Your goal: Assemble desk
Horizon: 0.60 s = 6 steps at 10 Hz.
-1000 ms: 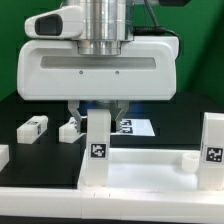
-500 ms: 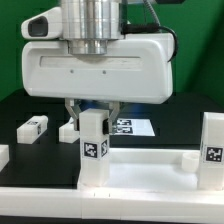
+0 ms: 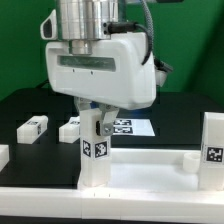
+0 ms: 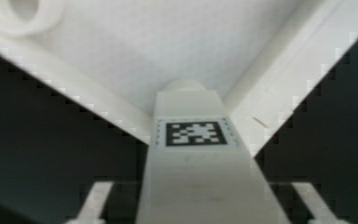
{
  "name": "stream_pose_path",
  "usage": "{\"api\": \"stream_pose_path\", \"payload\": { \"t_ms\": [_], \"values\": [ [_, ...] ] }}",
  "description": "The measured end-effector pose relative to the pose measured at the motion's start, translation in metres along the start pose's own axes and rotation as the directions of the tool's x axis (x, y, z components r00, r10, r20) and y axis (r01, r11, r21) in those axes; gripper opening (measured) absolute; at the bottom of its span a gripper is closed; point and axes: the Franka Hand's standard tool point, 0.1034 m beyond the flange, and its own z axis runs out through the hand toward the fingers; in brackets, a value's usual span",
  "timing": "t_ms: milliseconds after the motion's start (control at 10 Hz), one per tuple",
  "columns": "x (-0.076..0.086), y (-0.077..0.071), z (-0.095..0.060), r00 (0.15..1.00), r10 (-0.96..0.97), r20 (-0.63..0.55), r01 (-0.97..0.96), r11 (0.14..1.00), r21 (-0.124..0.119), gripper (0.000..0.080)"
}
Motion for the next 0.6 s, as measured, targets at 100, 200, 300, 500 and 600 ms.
{"api": "stream_pose_path", "payload": {
  "t_ms": [100,200,300,500,600],
  "values": [
    [-0.0002,-0.0002,0.0001,0.996,0.091,0.01,-0.091,0.996,-0.006,0.029],
    [-0.0002,-0.0001,0.0002,0.989,0.148,0.016,-0.148,0.989,-0.007,0.029],
    [-0.0005,-0.0003,0.0003,0.98,0.196,0.016,-0.196,0.981,-0.008,0.029],
    [-0.0007,-0.0006,0.0003,0.98,0.198,0.016,-0.198,0.98,-0.007,0.029],
    [-0.0006,-0.0004,0.0002,0.987,0.163,0.016,-0.162,0.987,-0.008,0.029]
  ]
}}
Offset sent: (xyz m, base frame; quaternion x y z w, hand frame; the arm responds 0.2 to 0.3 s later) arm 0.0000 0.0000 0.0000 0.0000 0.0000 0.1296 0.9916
